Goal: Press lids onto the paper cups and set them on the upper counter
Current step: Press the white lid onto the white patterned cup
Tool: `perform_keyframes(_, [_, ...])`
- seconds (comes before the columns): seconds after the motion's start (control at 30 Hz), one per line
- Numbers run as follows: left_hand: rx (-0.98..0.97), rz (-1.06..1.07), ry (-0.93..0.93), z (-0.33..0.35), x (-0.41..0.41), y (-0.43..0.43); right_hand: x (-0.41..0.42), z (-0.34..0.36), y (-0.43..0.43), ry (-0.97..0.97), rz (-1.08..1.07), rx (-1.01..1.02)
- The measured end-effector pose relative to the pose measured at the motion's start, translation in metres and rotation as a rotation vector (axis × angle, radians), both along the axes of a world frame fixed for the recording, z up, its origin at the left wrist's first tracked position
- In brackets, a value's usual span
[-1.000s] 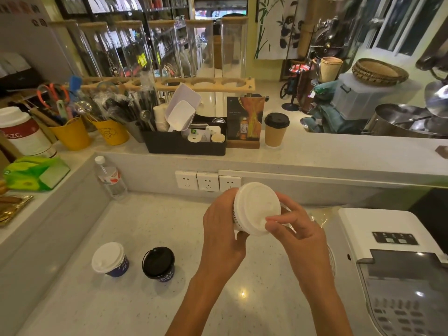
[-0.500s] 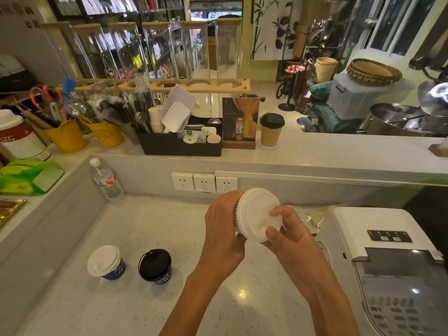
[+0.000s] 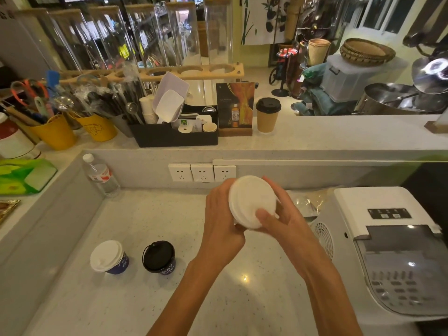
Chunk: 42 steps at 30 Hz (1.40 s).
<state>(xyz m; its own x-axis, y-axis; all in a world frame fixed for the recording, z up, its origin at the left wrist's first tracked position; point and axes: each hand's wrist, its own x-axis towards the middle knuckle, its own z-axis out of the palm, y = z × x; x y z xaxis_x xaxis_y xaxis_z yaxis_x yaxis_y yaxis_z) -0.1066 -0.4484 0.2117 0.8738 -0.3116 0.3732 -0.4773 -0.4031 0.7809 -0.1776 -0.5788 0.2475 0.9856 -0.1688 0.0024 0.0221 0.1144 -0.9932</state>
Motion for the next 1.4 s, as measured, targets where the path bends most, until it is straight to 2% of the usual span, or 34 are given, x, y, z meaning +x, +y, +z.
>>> perform_keyframes(0.07, [-0.121,0.001,0.272,0.007,-0.008,0.002,0.012,0.004,0.008,0.070,-0.063,-0.075])
perform_keyframes(0.13, [-0.301,-0.041,0.598,0.017,-0.020,0.003,0.020,0.006,0.011,0.153,-0.042,-0.130])
perform_keyframes(0.17, [-0.348,-0.058,0.697,0.020,-0.023,0.005,0.023,0.006,0.011,0.176,-0.019,-0.140])
perform_keyframes(0.27, [-0.370,-0.170,0.779,0.025,-0.023,0.022,0.024,0.004,0.008,0.194,0.012,-0.133])
perform_keyframes(0.37, [-0.560,-0.286,0.889,0.031,-0.022,0.041,0.021,0.001,0.009,0.169,0.035,0.082])
perform_keyframes(0.47, [-0.623,-0.266,0.863,0.031,-0.023,0.046,0.019,-0.001,0.020,0.194,-0.003,0.089])
perform_keyframes(0.6, [-0.336,-0.151,0.564,0.025,-0.032,0.036,0.024,-0.003,0.043,0.187,-0.149,-0.061])
perform_keyframes(0.67, [-0.411,-0.236,0.617,0.022,-0.037,0.036,0.024,-0.004,0.044,0.165,-0.184,-0.046])
perform_keyframes(0.8, [-0.699,-0.317,0.918,0.025,-0.038,0.048,0.019,0.001,0.036,0.220,-0.113,0.176])
perform_keyframes(0.9, [-0.758,-0.443,1.072,0.027,-0.044,0.051,0.014,0.002,0.041,0.202,-0.052,0.065])
perform_keyframes(1.0, [-0.834,-0.433,1.098,0.026,-0.048,0.062,0.010,0.008,0.046,0.178,0.021,-0.045])
perform_keyframes(1.13, [-0.828,-0.424,1.072,0.023,-0.048,0.093,0.009,0.017,0.068,0.143,0.070,-0.078])
perform_keyframes(1.23, [-0.818,-0.378,1.045,0.024,-0.043,0.119,0.015,0.020,0.099,0.134,0.059,-0.063])
perform_keyframes(1.4, [-0.744,-0.423,1.039,0.026,-0.024,0.166,0.021,0.025,0.143,0.150,0.024,-0.010])
